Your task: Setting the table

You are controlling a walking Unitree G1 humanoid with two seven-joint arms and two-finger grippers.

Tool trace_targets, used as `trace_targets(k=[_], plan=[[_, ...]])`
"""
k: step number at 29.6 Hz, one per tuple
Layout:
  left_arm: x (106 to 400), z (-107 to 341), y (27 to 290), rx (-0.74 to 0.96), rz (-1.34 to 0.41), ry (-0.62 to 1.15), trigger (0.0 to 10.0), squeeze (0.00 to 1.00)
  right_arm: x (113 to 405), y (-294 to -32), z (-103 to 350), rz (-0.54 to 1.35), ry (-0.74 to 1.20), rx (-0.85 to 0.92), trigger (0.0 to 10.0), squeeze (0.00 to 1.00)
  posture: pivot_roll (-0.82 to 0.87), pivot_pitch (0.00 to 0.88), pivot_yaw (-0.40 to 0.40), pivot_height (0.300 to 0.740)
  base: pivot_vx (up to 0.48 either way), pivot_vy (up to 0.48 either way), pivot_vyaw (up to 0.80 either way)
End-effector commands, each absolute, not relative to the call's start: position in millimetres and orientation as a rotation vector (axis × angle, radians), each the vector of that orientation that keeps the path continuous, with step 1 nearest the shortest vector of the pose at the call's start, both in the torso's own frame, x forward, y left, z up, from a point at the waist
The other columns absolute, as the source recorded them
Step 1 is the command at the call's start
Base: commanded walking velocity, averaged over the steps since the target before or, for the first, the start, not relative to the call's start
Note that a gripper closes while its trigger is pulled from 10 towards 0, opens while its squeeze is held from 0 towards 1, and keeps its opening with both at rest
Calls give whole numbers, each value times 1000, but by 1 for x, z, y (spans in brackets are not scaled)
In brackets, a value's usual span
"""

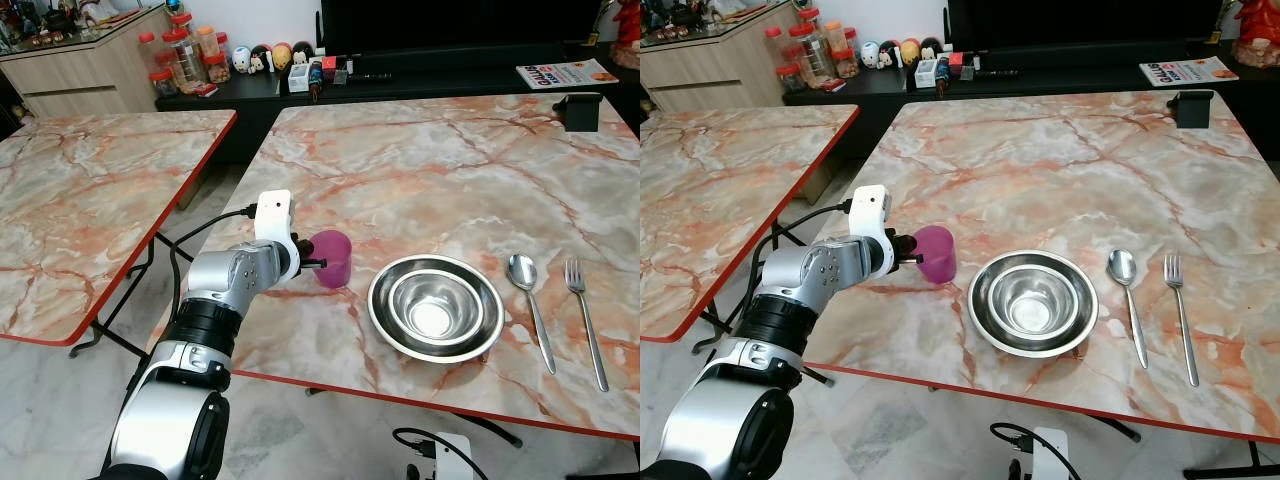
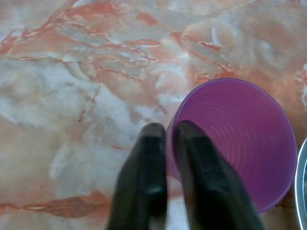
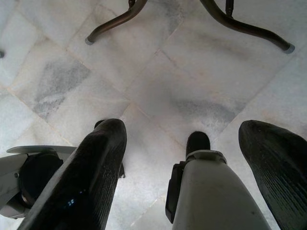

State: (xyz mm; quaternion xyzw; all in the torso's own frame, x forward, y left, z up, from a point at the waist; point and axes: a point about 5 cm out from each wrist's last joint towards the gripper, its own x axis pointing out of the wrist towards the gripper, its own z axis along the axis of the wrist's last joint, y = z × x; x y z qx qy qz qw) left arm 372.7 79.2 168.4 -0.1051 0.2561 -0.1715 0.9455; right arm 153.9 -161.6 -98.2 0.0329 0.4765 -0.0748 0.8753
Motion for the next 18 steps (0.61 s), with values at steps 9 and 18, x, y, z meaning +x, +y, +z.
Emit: trace_targets(k=[9,18], plan=[[377,185,82,-210,-339,437,10000,886,152,-157,-99,-161,1001,86,10000,0,42,0,162,740,0,0,0],[377,233,112,-315,-294,129,10000,0,154,-159,-98,-164,997,85,10000,0,43,0,147,740,0,0,0]])
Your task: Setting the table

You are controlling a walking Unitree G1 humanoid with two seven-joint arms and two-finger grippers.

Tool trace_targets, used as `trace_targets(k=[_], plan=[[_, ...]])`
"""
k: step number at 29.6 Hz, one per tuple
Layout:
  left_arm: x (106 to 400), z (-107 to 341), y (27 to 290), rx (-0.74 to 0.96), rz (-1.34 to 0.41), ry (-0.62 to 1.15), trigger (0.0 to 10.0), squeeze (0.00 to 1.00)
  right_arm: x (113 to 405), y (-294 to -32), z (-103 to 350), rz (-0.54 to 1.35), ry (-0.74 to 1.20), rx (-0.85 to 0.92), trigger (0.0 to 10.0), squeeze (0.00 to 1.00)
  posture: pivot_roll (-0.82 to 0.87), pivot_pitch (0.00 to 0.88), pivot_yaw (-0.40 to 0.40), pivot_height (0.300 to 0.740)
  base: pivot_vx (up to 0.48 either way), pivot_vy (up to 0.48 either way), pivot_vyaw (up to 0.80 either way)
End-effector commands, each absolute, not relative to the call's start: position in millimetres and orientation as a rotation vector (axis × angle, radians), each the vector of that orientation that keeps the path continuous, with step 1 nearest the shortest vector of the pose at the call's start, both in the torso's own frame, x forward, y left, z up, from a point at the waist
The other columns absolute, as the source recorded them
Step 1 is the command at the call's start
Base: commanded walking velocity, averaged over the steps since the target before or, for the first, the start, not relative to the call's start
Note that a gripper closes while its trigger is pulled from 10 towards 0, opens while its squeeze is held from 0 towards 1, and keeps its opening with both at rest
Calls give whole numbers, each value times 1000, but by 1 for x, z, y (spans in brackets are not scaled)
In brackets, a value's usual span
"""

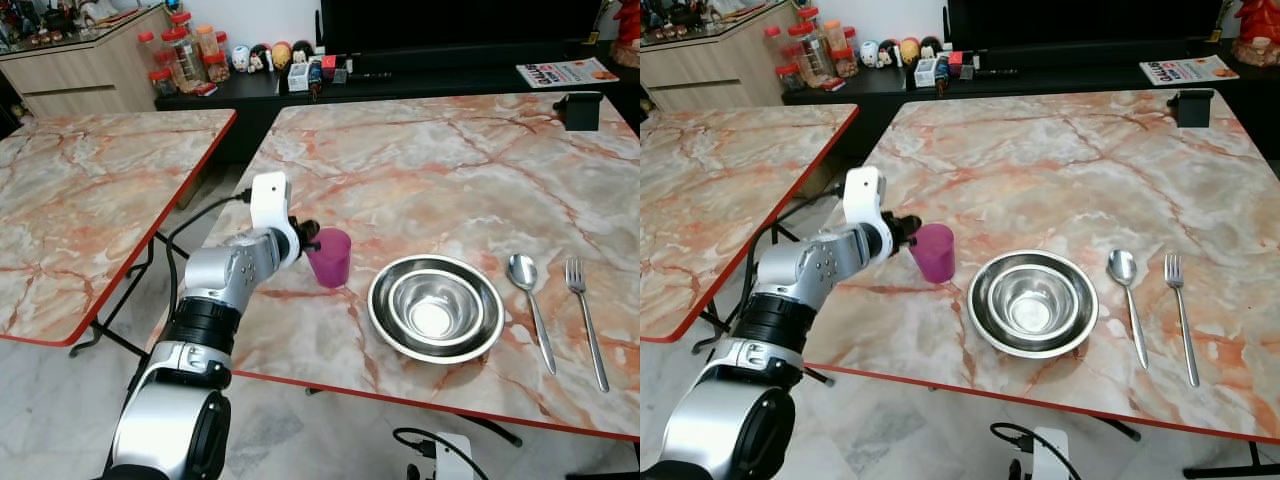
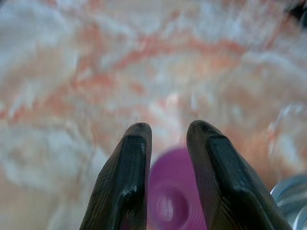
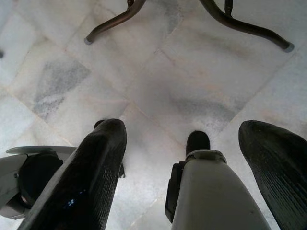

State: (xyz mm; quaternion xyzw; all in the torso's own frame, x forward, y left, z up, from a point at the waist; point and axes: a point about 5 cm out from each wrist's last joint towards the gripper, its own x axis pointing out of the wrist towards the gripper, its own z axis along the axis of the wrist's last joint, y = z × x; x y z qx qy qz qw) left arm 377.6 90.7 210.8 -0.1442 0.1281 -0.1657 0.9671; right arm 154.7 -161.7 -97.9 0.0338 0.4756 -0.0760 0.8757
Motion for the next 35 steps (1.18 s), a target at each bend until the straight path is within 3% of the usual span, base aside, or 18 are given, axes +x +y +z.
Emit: trace_targets(k=[1,4,8,10,14,16,19,24,30,35], plan=[[374,244,132,-317,-241,38,10000,0,155,-160,-98,-163,995,83,10000,0,46,0,140,740,0,0,0],[368,257,164,-290,-123,-88,10000,0,156,-161,-98,-158,993,77,10000,0,55,0,128,740,0,0,0],[352,266,219,-63,106,-221,10000,0,161,-164,-96,-148,985,62,10000,0,72,0,105,740,0,0,0],[344,262,245,14,215,-228,10000,0,164,-165,-94,-140,980,53,10000,0,79,0,94,740,0,0,0],[334,253,269,105,312,-206,10000,0,168,-167,-92,-135,971,48,10000,0,88,0,78,740,0,0,0],[311,228,302,294,453,-142,10000,0,174,-168,-90,-128,961,39,10000,0,99,0,60,740,0,0,0],[289,195,325,359,557,-67,10000,0,178,-170,-88,-123,952,32,10000,0,101,0,46,740,0,0,0],[255,130,342,376,642,104,10000,0,182,-174,-86,-123,945,26,10000,0,95,0,40,740,0,0,0],[225,70,342,346,685,293,10000,0,181,-176,-86,-131,947,24,10000,0,81,0,51,740,0,0,0],[199,7,334,261,654,548,10000,0,177,-177,-88,-140,955,28,10000,0,61,0,61,740,0,0,0]])
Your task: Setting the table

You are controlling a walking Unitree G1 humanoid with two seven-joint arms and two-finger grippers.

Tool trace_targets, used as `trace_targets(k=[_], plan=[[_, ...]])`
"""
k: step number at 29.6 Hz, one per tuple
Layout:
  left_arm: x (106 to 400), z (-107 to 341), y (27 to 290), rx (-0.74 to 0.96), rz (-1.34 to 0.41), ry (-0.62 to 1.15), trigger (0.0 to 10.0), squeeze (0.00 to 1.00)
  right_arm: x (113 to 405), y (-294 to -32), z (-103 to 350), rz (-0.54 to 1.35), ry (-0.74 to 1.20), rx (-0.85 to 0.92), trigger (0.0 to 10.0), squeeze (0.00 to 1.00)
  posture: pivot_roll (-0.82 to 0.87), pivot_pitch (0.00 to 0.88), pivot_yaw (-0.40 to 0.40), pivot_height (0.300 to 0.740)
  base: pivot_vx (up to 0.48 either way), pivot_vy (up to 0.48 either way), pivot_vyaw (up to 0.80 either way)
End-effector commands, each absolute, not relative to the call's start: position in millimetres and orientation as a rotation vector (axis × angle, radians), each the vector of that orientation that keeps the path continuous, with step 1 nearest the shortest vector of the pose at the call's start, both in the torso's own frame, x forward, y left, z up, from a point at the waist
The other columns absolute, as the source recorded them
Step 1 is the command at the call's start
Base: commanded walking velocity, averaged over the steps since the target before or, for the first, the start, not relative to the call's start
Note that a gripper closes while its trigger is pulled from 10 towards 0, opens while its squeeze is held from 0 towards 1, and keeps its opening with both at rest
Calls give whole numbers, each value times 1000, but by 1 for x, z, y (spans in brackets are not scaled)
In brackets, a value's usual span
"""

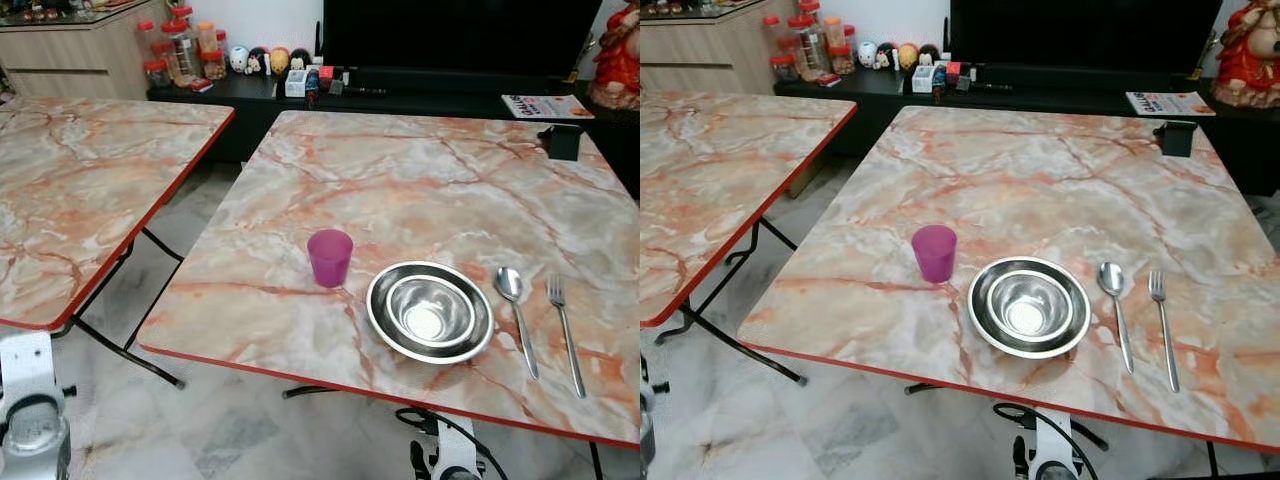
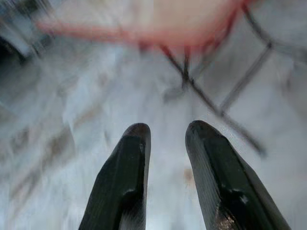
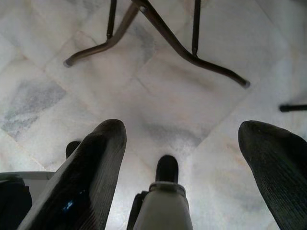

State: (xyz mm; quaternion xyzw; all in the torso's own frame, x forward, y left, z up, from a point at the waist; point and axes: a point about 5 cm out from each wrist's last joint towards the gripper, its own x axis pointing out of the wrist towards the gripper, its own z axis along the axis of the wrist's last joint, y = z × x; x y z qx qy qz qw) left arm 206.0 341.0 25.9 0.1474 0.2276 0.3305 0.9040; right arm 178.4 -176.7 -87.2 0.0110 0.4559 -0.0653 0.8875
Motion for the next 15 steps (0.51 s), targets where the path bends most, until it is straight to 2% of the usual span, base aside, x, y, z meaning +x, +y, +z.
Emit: trace_targets(k=[1,7,15], plan=[[196,-2,330,234,629,589,10000,0,177,-177,-88,-141,956,28,10000,0,50,0,63,740,0,0,0],[184,-50,278,117,284,821,10000,0,175,-179,-89,-146,964,22,10000,0,43,0,59,740,0,0,0],[181,-69,244,71,182,877,10000,0,177,-184,-87,-151,958,23,10000,0,12,0,48,740,0,0,0]])
